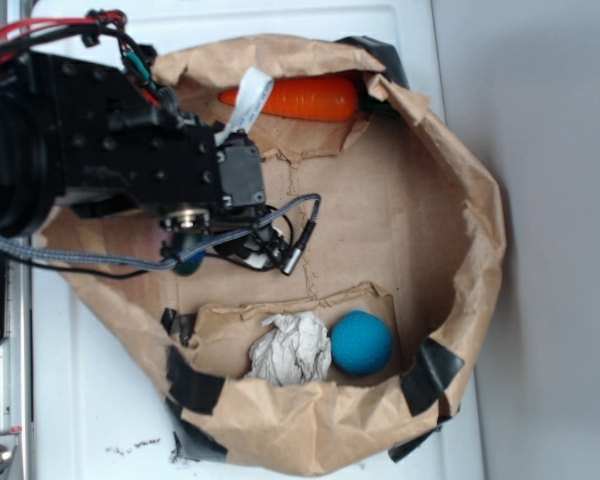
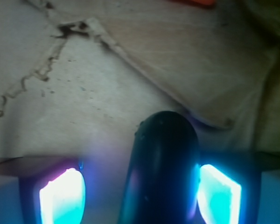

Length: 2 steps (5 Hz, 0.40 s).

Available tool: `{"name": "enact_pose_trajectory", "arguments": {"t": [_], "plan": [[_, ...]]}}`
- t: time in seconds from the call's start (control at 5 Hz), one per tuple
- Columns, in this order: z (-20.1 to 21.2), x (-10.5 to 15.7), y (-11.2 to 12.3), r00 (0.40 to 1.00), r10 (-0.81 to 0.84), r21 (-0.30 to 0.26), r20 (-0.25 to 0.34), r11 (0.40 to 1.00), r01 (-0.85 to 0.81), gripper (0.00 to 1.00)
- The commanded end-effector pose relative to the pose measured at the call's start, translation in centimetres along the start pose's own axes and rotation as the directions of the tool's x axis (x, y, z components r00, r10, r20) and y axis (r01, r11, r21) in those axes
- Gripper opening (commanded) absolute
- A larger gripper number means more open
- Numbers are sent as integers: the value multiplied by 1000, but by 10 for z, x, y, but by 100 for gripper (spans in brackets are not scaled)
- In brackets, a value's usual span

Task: Grab the plastic pickle.

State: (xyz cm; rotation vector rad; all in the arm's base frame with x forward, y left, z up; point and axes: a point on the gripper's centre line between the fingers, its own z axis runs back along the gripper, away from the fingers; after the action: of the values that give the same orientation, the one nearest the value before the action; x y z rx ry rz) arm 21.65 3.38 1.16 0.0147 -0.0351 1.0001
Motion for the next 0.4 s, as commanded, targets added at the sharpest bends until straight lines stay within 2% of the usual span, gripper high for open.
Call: {"name": "enact_pose_trajectory", "arguments": {"t": [0.0,0.2], "plan": [[10,9,4,996,55,-42,72,998,-52,0],[15,11,3,996,61,-56,72,997,-57,0]]}}
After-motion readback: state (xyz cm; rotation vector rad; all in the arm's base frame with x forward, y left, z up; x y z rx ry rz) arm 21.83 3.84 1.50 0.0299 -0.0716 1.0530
